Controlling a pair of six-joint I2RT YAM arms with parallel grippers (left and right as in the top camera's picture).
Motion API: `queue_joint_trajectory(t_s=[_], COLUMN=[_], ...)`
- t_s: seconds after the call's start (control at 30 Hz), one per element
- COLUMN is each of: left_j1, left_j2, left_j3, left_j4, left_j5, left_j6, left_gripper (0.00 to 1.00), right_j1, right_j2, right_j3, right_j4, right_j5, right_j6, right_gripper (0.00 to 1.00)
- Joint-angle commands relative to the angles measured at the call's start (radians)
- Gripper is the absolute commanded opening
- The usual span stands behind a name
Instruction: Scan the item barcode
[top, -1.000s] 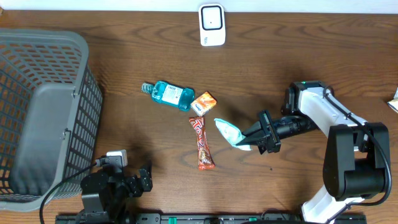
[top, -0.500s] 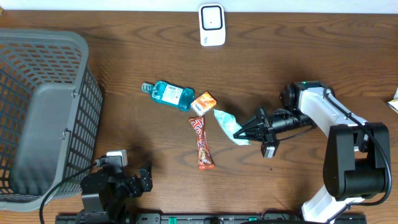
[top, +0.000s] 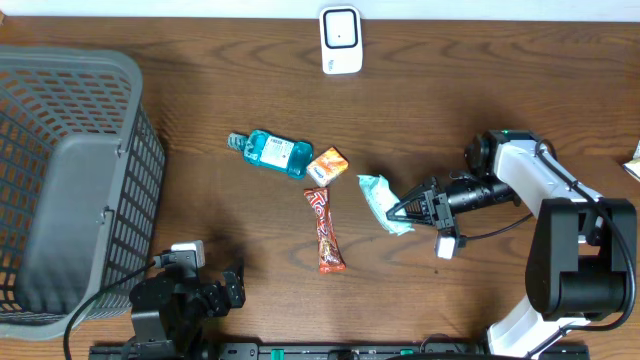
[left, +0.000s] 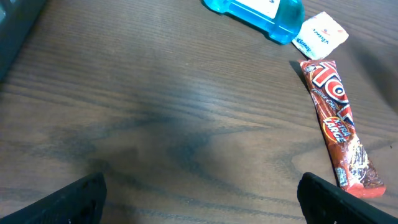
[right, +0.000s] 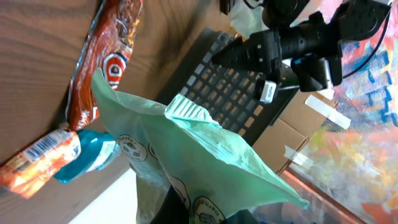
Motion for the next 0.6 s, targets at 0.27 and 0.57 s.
queue_joint_trajectory(t_s=[0.27, 0.57], left_j1=[-0.004, -0.004], left_j2=[-0.005, -0.005], left_j3=[0.002, 0.002], left_j4=[-0.009, -0.01], left_j5=[-0.003, -0.003], left_j6=[0.006, 0.006], left_gripper=[0.98, 0.98], right_j1=[-0.005, -0.006], right_j2=[-0.008, -0.008], right_j3=[0.003, 0.004], right_j4=[0.012, 0.118], right_j5=[0.022, 0.027], right_j6=[-0.055, -1.102], right_gripper=[0.01, 0.01])
